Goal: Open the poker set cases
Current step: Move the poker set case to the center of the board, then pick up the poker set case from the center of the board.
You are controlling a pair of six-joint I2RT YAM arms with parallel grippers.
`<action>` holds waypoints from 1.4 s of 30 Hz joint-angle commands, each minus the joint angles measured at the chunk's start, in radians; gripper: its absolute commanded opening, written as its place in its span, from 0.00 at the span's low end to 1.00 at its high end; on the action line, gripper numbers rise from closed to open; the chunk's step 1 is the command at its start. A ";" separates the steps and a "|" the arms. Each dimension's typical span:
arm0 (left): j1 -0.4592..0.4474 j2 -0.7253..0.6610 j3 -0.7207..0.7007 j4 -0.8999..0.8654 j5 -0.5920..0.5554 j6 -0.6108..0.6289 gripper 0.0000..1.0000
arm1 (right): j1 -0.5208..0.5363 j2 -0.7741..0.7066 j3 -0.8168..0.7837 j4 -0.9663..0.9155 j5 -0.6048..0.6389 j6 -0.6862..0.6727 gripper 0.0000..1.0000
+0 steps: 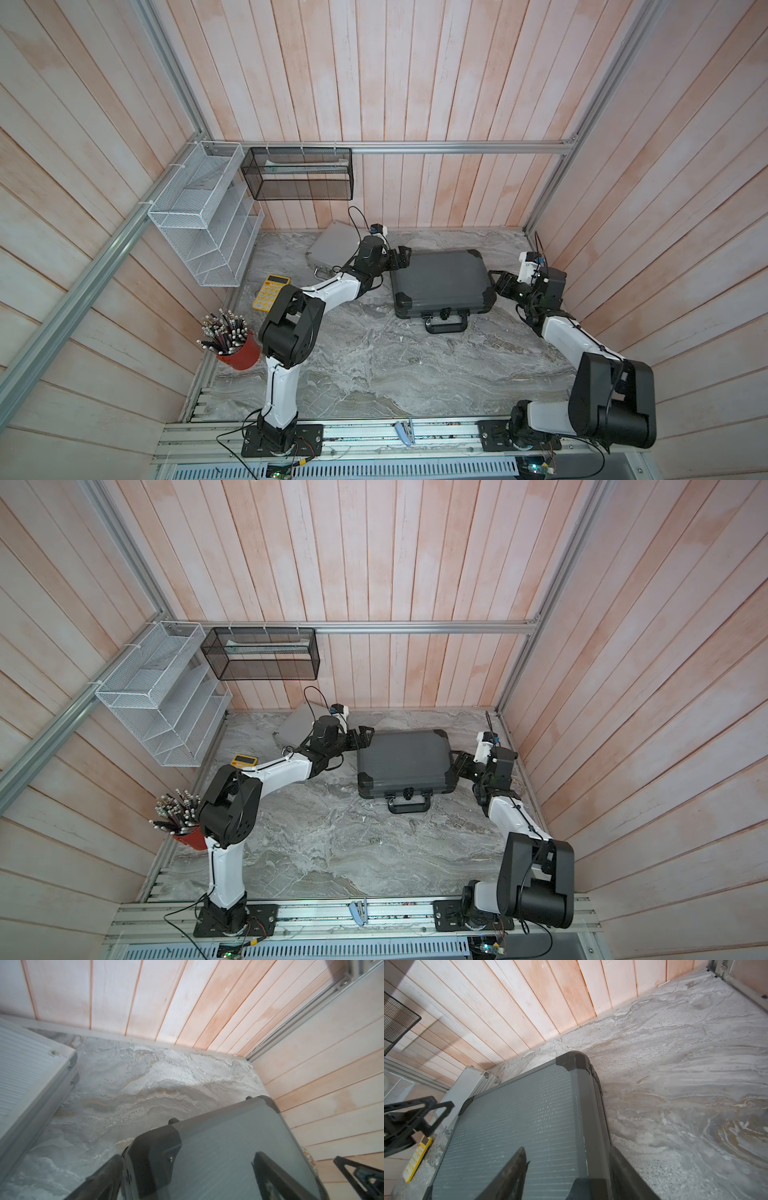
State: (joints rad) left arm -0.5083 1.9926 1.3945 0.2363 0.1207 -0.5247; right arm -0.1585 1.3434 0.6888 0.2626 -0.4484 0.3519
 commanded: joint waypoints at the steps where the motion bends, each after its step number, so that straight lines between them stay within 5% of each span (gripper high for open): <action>1: 0.025 -0.090 -0.048 -0.017 -0.054 0.044 1.00 | 0.000 -0.035 0.015 -0.112 0.010 -0.009 0.63; 15: -0.104 -0.370 -0.419 -0.042 -0.091 0.163 0.99 | 0.140 -0.289 -0.189 -0.301 -0.003 0.033 0.64; 22: -0.156 -0.475 -0.517 0.020 -0.088 0.272 0.96 | 0.179 -0.242 -0.295 -0.184 -0.117 0.065 0.66; 42: -0.270 -0.527 -0.575 0.019 -0.183 0.486 0.96 | 0.217 0.042 -0.359 0.207 -0.138 0.122 0.76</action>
State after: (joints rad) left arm -0.7753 1.4895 0.8394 0.2264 -0.0330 -0.0746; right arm 0.0437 1.3514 0.3275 0.3737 -0.5674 0.4503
